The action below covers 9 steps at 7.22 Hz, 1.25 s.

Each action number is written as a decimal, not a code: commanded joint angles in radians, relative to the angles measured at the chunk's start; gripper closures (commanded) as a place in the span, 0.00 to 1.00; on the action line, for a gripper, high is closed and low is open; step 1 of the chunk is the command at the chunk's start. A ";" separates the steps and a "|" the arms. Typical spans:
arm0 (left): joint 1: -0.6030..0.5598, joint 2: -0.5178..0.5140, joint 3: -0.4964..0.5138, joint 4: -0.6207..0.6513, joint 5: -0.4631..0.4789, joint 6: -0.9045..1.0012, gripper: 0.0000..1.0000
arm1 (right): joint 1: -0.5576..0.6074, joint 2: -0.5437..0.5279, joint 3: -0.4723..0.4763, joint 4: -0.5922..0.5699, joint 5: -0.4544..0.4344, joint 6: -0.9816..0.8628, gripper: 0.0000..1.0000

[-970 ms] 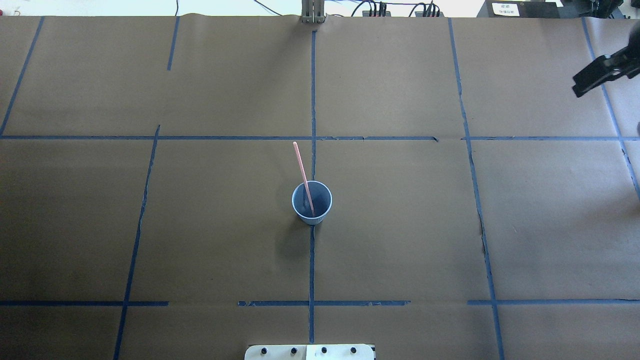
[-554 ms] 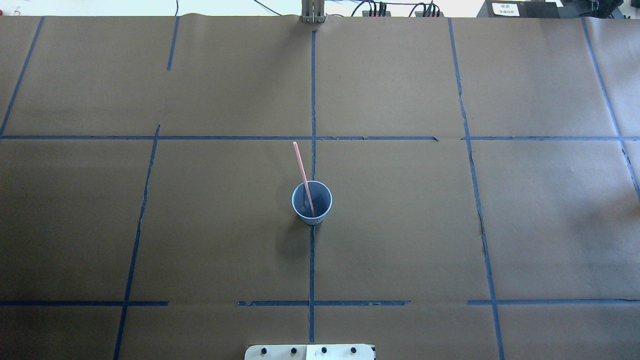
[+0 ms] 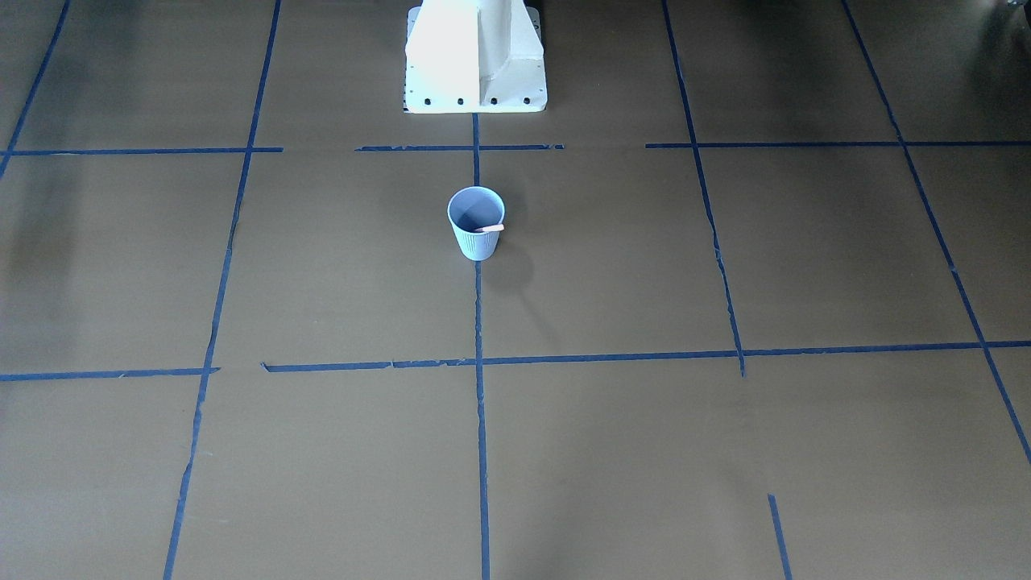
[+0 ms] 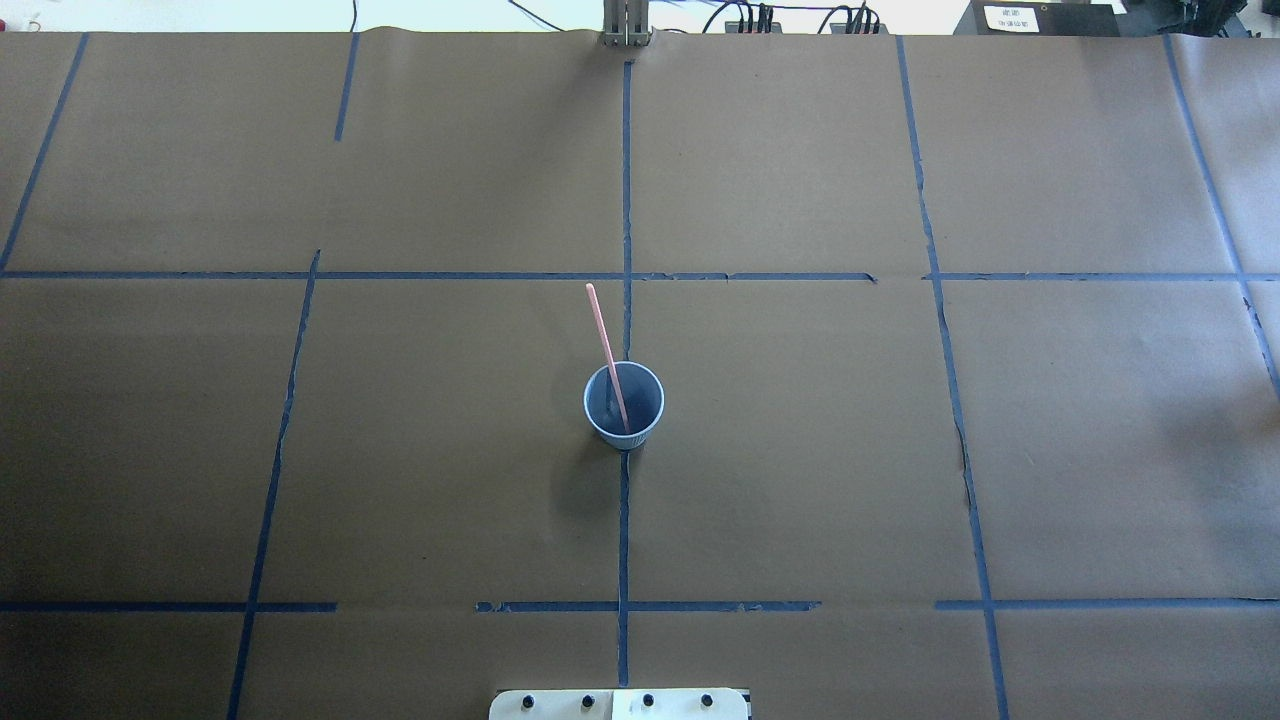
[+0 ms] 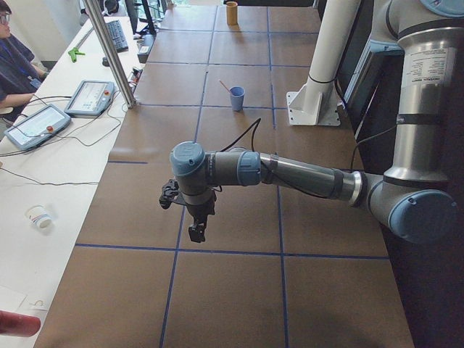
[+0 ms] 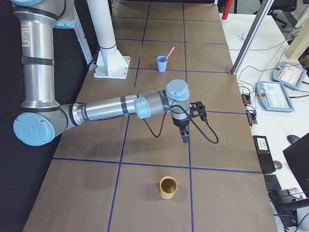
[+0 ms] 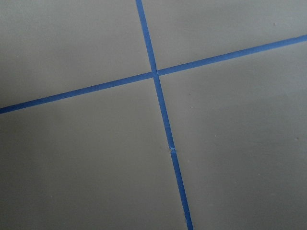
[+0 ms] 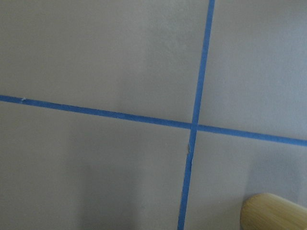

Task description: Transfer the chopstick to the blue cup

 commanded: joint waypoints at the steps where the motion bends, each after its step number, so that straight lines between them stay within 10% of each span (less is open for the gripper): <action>1: 0.001 0.000 0.039 0.001 -0.002 -0.004 0.00 | 0.039 -0.017 -0.013 -0.105 0.056 0.006 0.00; 9: -0.031 -0.002 0.194 -0.203 -0.048 -0.002 0.00 | 0.079 -0.032 -0.011 -0.175 0.131 -0.001 0.00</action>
